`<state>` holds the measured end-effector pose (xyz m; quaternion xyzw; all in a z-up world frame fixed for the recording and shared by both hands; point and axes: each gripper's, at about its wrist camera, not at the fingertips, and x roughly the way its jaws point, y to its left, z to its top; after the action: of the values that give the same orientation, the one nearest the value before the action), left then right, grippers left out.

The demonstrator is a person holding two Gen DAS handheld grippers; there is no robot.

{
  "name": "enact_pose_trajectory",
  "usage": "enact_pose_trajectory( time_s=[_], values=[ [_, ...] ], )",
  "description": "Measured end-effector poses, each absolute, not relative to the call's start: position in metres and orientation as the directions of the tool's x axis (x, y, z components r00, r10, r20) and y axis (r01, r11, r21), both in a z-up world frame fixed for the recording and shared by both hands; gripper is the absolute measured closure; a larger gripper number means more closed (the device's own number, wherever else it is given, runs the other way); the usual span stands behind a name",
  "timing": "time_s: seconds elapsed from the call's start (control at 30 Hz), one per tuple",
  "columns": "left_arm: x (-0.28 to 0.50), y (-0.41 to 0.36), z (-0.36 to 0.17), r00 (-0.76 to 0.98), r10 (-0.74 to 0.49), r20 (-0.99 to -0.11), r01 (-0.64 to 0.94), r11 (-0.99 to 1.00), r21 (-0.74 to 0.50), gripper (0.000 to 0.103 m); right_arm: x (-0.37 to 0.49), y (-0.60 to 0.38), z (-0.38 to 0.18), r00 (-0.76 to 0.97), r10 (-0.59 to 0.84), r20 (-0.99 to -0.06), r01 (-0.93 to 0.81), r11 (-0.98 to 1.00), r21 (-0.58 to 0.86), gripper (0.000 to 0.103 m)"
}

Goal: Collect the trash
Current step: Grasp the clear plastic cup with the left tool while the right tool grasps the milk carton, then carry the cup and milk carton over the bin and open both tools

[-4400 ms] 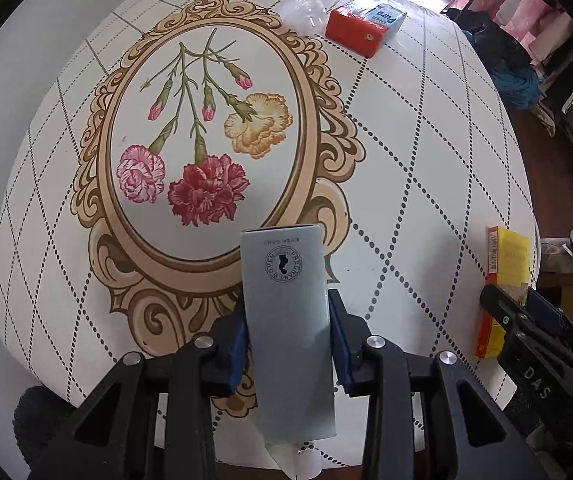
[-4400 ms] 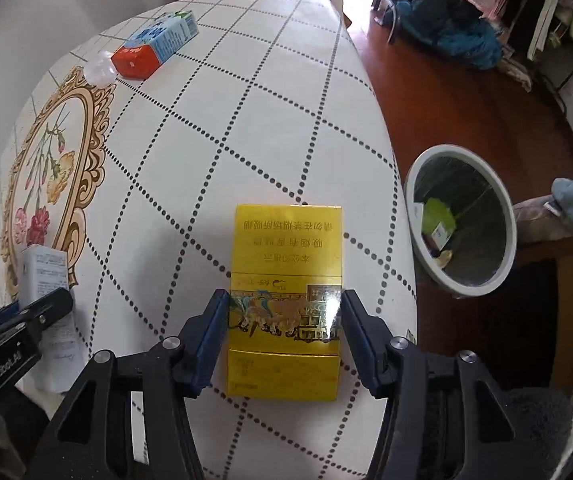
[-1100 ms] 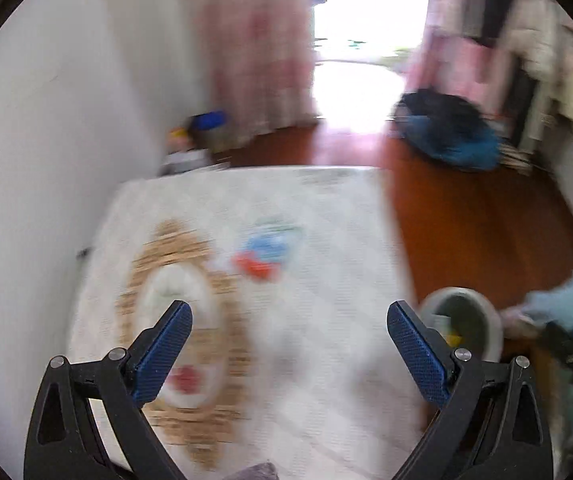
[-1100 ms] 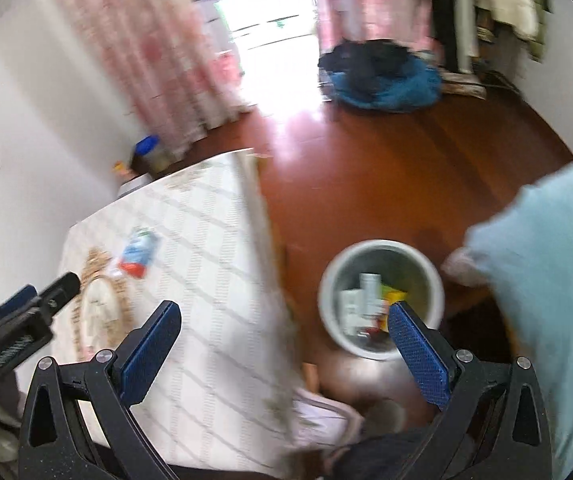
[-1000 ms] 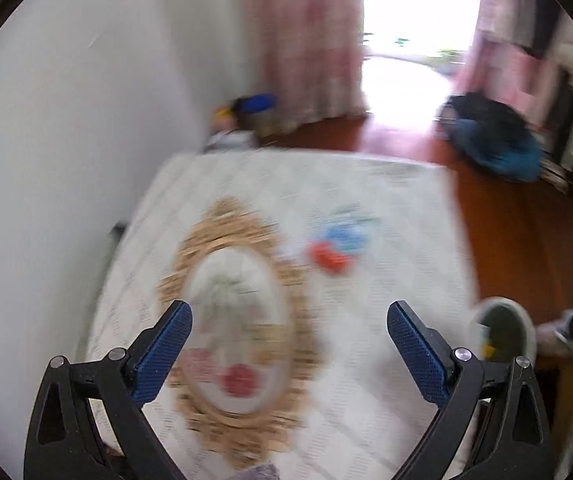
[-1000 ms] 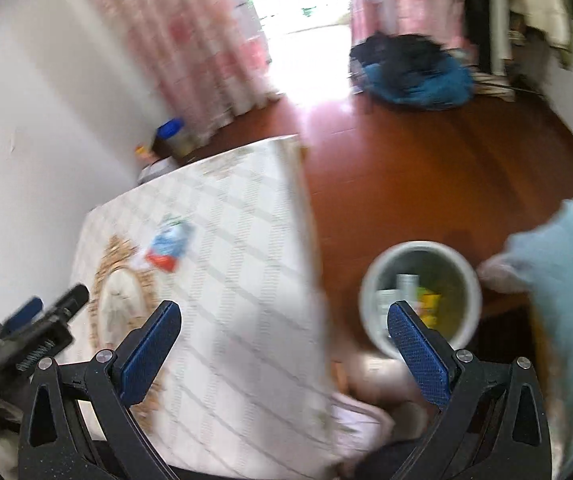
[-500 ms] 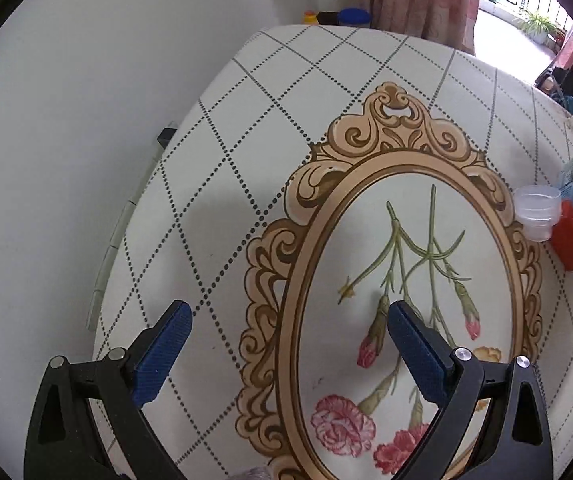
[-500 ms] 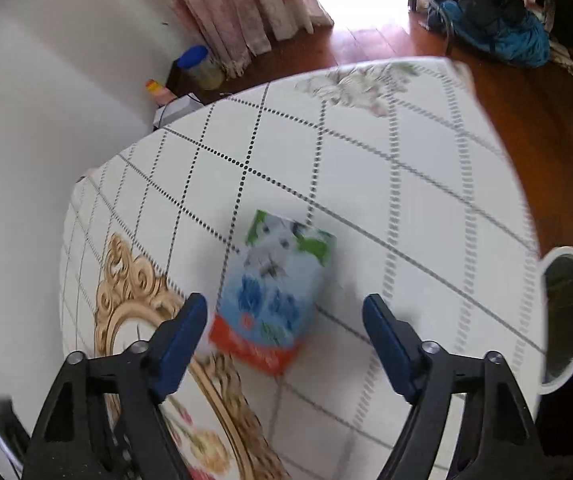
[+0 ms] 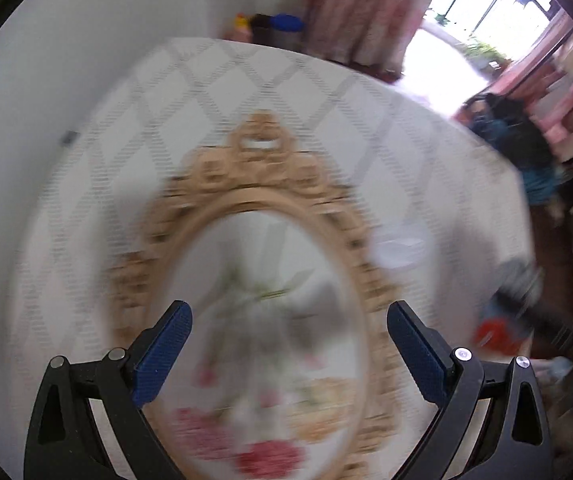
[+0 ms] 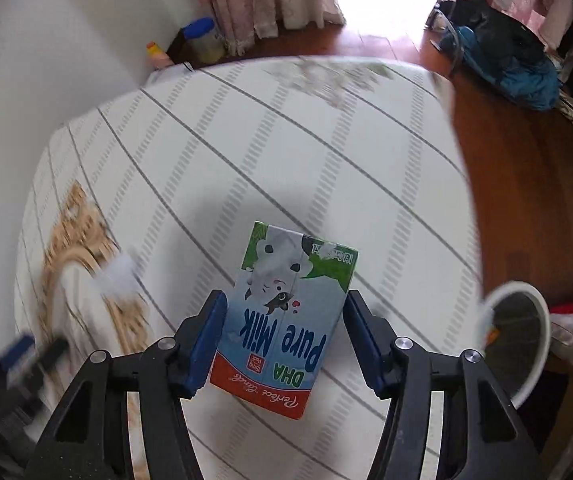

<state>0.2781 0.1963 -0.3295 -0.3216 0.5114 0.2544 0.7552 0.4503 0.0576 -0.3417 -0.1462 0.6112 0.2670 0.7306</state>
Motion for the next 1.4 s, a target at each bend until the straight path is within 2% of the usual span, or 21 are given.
enact_pose_trajectory(
  time_s=[0.13,0.23,0.3,0.33,0.37,0.4,0.5,0.57,0.8,1.07,1.4],
  values=[
    [0.313,0.192,-0.337,0.379,-0.017,-0.925,-0.687,0.665,-0.294,0.004,0.461,0.032,-0.349,0.137,0.155,-0.978,-0.56,0.827,0.052,0.041],
    [0.327,0.191,-0.338,0.364,-0.02,-0.931,-0.676,0.683,-0.278,0.02,0.469,0.026,-0.352,0.121,0.158,-0.98,-0.54,0.839,0.069,0.041],
    [0.336,0.189,-0.34,0.343,-0.001,-0.939,-0.666,0.704,-0.244,0.025,0.471,0.028,-0.355,0.126,0.141,-0.982,-0.533,0.844,0.053,0.04],
    [0.339,0.189,-0.341,0.336,0.008,-0.942,-0.663,0.712,-0.231,0.035,0.471,0.029,-0.358,0.123,0.14,-0.982,-0.531,0.845,0.054,0.04],
    [0.345,0.192,-0.344,0.327,0.019,-0.945,-0.66,0.72,-0.214,0.056,0.471,0.035,-0.36,0.122,0.139,-0.983,-0.529,0.847,0.054,0.04],
    [0.347,0.191,-0.345,0.319,0.028,-0.947,-0.654,0.73,-0.199,0.066,0.471,0.036,-0.363,0.124,0.134,-0.983,-0.53,0.847,0.048,0.04],
    [0.347,0.186,-0.346,0.315,0.072,-0.946,-0.647,0.746,-0.159,0.065,0.464,0.037,-0.368,0.152,0.126,-0.98,-0.539,0.842,0.025,0.04],
    [0.344,0.183,-0.344,0.311,0.106,-0.944,-0.644,0.755,-0.128,0.065,0.46,0.039,-0.368,0.185,0.106,-0.977,-0.552,0.834,-0.015,0.045],
    [0.319,0.169,-0.322,0.331,0.202,-0.922,-0.634,0.771,-0.059,0.065,0.451,0.03,-0.354,0.219,0.142,-0.965,-0.562,0.827,-0.006,0.047],
    [0.295,0.135,-0.268,0.412,0.264,-0.872,-0.604,0.796,-0.044,0.065,0.425,-0.003,-0.293,0.333,0.235,-0.913,-0.57,0.822,0.004,0.047],
    [0.297,0.039,-0.181,0.57,0.206,-0.796,-0.461,0.881,-0.103,0.065,0.409,-0.097,-0.189,0.448,0.352,-0.822,-0.541,0.839,0.064,0.048]
  ],
)
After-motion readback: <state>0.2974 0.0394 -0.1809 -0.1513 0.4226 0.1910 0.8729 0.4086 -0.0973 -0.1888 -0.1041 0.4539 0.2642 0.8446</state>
